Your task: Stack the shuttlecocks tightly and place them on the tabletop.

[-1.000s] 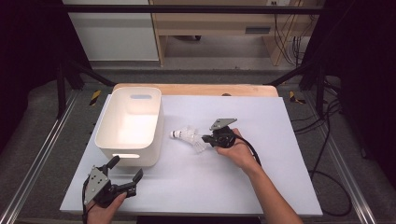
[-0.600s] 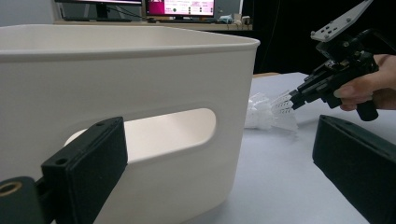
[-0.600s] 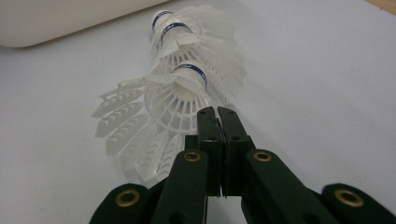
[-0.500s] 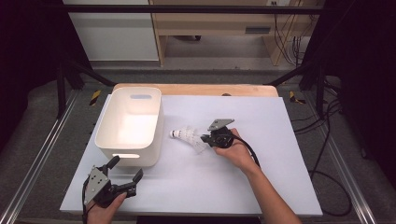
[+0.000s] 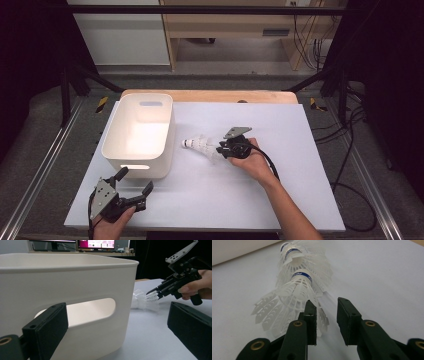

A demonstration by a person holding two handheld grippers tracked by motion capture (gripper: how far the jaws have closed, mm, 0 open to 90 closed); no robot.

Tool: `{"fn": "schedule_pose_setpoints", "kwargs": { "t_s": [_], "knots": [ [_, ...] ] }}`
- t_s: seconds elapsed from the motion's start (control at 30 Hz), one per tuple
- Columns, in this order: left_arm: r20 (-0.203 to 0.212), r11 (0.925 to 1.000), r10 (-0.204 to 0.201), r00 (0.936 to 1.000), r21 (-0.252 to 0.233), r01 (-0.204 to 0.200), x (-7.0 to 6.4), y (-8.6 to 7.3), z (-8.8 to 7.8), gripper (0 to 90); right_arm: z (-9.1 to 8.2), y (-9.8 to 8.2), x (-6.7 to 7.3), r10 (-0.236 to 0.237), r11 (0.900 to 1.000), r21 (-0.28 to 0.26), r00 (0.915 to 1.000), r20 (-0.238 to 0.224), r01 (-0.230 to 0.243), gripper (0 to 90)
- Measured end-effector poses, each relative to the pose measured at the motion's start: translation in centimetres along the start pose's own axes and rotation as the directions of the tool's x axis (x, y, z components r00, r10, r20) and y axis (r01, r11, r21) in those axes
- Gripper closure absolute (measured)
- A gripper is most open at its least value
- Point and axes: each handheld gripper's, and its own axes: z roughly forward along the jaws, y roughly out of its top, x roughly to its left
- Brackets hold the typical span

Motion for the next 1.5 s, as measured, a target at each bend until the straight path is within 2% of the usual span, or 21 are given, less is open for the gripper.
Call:
{"fn": "schedule_pose_setpoints", "kwargs": {
  "t_s": [0.37, 0.77, 0.93, 1.1, 1.37, 1.5],
  "knots": [
    [0.000, 1.0000, 0.000, 1.0000, 0.001, 0.000, 0.00, 0.00, 0.01, 3.3, -0.13, 0.08, 0.06, -0.007, 1.000, 0.004, 1.0000, -0.001, 0.007, 73.1],
    [0.000, 1.0000, 0.000, 1.0000, 0.002, 0.000, 0.00, -0.01, 0.02, 3.4, -0.07, 0.05, 0.26, -0.049, 0.999, 0.007, 0.9983, -0.033, 0.049, 89.7],
    [0.000, 1.0000, 0.001, 1.0000, 0.002, -0.001, 0.01, -0.01, 0.02, 3.3, -0.11, 0.15, 0.46, -0.077, 0.997, -0.002, 0.9955, -0.056, 0.077, 90.0],
    [0.000, 1.0000, 0.001, 1.0000, 0.002, -0.001, -0.02, -0.01, 0.05, 3.4, -0.15, 0.20, 0.45, -0.092, 0.996, -0.012, 0.9940, -0.060, 0.091, 90.0],
    [0.000, 1.0000, 0.001, 1.0000, 0.002, -0.001, -0.03, -0.03, 0.06, 3.4, 0.50, 0.32, 0.32, -0.080, 0.997, -0.023, 0.9959, -0.044, 0.079, 90.0],
    [0.000, 1.0000, 0.001, 1.0000, 0.002, -0.001, -0.02, -0.02, 0.04, 3.4, 0.83, 0.15, 0.31, -0.066, 0.998, -0.009, 0.9970, -0.041, 0.065, 87.2]
  ]
}}
